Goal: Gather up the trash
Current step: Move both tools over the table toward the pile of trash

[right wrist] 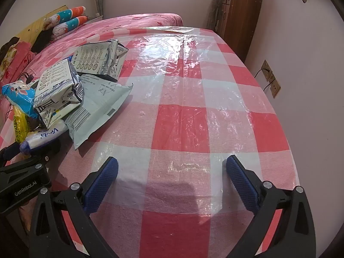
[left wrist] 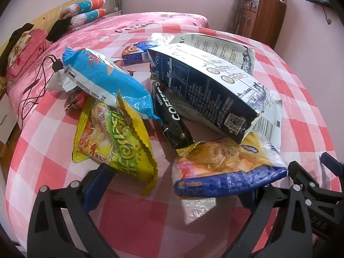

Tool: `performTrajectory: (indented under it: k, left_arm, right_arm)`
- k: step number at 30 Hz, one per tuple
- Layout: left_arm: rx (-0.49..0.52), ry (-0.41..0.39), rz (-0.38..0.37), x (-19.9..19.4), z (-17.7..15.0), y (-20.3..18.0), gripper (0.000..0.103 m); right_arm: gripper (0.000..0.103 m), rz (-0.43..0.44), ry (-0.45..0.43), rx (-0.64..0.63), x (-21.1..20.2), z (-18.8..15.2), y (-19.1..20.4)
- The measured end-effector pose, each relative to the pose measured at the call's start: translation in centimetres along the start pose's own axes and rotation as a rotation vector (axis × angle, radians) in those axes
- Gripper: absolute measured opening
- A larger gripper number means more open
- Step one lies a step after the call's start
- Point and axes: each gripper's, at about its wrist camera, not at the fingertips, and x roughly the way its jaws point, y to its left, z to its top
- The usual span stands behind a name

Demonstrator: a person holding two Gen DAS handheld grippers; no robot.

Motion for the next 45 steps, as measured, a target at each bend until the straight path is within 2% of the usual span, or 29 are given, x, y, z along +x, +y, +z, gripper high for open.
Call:
performTrajectory:
  k: [20, 26, 30, 33, 37, 45]
  left_arm:
    - [-0.006, 0.0, 0.007, -0.1, -0.2, -0.1, 0.099]
    - [0.026, 0.001, -0.012, -1.3, -1.6, -0.9, 0.099]
    - [0.035, 0.0, -0.025, -2.1, -2.3, -0.5, 0.099]
    - [0.058, -0.02, -0.031, -3.0, -2.7, -0.6, 0.099]
    - [0.085, -0.061, -0.018, -4.6, -3.2, -0.4, 0.099]
    - [0.125, -0.128, -0.042, -8.2, -4.0, 0.5, 0.099]
  right_arm:
    - [0.099, 0.003, 0.002, -0.001, 0.0, 0.0, 0.0]
    - [0.099, 0.027, 0.001, -0.028, 0.0, -0.5, 0.3]
    - [0.099, 0.085, -0.012, -0.009, -0.7, -0.8, -0.4]
    - [0.099, 0.124, -0.031, 0.025, -1.4, -1.3, -1.0]
    - [0.099, 0.134, -0.051, 0.053, -2.2, -1.9, -1.6]
    - [0.099, 0.175, -0.184, 0.101, -7.0, -2.3, -2.4]
